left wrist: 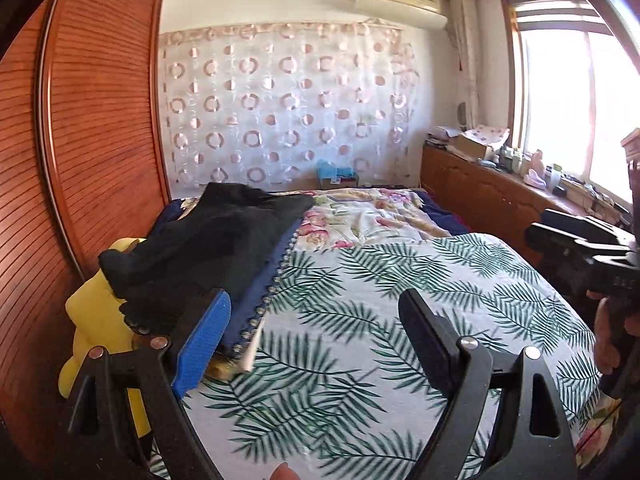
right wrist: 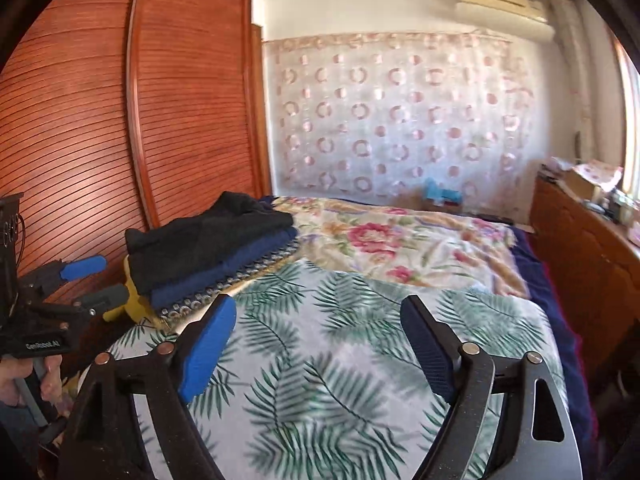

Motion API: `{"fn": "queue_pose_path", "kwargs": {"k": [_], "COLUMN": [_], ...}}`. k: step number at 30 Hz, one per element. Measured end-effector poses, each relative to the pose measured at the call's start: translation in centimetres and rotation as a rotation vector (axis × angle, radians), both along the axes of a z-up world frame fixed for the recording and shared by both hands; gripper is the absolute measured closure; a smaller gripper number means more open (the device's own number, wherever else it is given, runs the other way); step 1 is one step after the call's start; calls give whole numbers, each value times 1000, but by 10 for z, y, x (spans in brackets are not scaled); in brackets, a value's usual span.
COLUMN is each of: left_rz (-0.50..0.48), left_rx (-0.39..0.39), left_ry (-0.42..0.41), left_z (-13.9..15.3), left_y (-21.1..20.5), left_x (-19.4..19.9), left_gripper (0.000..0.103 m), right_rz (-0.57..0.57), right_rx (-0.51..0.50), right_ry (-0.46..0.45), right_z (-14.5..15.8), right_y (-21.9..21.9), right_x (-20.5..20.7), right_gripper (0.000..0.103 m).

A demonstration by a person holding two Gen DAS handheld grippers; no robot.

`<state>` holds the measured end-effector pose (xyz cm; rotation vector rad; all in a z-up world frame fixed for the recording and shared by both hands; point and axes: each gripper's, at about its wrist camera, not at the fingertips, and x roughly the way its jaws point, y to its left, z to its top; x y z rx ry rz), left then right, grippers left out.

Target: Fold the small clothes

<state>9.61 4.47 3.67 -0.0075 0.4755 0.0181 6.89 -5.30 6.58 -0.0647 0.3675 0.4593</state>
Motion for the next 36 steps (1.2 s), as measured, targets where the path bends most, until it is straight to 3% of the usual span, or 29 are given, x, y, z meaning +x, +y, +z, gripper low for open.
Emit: {"fn": "queue_pose_path", "kwargs": {"k": [10, 17, 36], "left_rz": [-5, -8, -3], "left_rx": [7, -9, -8], "left_ry": [-31, -37, -33], "left_z": [17, 22, 20], "left_y": [-33, -37, -39], "left_x": [-16, -21, -22], "left_gripper": [17, 17, 17], "right_rz": [-147, -206, -228], "right_rx": [41, 58, 54], "right_ry": [-61, -75, -63], "right_z": [20, 20, 12], "right_y": [-16, -14, -12], "right_x": [-82, -112, -113], "right_gripper": [14, 14, 14]}}
